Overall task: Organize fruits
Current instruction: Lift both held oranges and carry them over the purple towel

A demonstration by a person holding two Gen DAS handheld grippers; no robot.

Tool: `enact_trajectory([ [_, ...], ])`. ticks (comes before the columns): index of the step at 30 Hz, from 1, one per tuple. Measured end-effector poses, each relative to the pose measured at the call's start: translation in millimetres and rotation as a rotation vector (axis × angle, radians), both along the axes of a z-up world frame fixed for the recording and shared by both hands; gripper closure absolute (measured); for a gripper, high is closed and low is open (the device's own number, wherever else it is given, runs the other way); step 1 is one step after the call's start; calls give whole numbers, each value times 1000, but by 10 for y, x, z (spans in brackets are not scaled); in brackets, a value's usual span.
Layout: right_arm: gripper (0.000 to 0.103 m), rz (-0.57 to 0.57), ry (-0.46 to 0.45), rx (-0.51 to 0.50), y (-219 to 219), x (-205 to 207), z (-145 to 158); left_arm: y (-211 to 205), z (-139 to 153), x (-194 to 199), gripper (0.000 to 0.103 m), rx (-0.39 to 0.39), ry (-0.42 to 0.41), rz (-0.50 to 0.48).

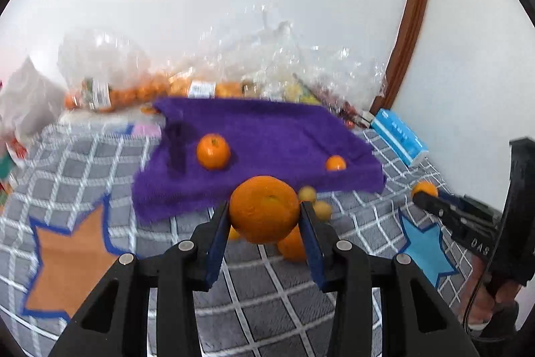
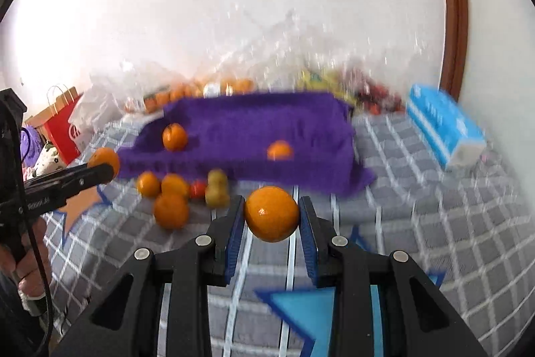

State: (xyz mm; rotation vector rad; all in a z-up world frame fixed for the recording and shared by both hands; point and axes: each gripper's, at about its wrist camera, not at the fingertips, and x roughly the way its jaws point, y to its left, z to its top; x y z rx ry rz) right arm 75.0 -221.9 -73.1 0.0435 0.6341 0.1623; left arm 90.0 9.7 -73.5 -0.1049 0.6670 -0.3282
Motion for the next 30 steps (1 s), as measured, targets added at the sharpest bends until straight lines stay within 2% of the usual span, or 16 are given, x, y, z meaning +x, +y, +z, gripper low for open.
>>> enact_trajectory([
  [4,71,-5,-75,-35,47,255,192,0,144,157,63,26,-12,38],
  [10,71,-3,-86,16,-26,720,303,39,184,551,63,16,-7,103],
  [15,71,-26,-101,-4,-61,1035,363,29,156,868,63,7,0,144],
  [18,71,-42,-98,13,-114,1159,264,17,68,996,63,9,-1,159],
  [22,71,-52,-38,55,-210,1286,-35,30,-122,1021,63,19,11,158],
  [26,71,-76,-19,13,-261,1331,-158,106,-243,1045,63,10,40,168],
  [30,71,-97,-6,32,-368,1357,-241,189,-299,1071,63,-11,55,194],
])
